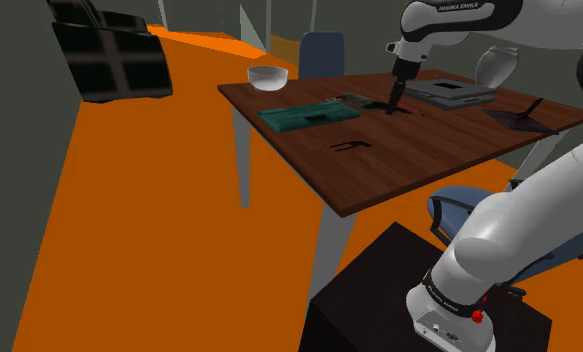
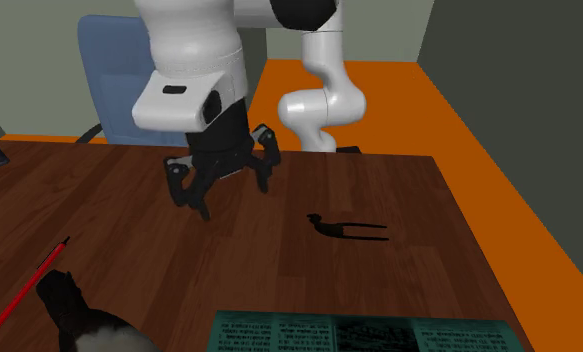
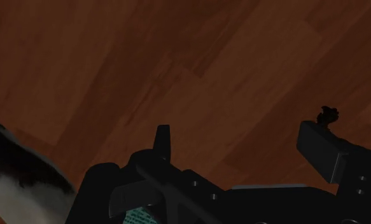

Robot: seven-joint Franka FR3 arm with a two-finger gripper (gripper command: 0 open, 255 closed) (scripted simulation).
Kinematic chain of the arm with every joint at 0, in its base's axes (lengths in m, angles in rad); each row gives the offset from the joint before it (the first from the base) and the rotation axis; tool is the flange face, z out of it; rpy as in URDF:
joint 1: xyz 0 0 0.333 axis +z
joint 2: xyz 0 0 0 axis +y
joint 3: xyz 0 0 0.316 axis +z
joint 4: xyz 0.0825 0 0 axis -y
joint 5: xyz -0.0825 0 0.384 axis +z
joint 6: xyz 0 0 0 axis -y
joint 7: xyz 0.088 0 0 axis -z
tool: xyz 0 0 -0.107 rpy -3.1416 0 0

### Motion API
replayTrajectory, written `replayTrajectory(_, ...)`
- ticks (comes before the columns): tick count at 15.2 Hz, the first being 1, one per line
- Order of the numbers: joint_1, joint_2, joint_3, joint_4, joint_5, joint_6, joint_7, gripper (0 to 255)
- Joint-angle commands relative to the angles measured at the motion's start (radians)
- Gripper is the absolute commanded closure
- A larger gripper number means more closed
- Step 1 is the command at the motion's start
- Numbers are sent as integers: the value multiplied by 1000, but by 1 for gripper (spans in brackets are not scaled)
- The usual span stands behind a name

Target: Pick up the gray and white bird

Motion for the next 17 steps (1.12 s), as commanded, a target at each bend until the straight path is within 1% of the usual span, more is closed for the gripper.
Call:
replayTrajectory(1,8,90,-49,85,29,-6,-98,0)
replayTrajectory(3,9,181,-91,168,69,-15,-192,0)
replayTrajectory(5,-1,280,-126,259,120,-30,-287,0)
replayTrajectory(8,-42,441,-160,416,211,-70,-426,0)
replayTrajectory(10,-89,553,-166,538,274,-109,-510,0)
replayTrajectory(12,-152,668,-157,678,334,-159,-581,0)
replayTrajectory(14,-228,789,-139,846,391,-222,-637,0)
replayTrajectory(16,-314,915,-113,1044,441,-298,-673,0)
replayTrajectory(17,-307,907,-111,1017,436,-279,-674,0)
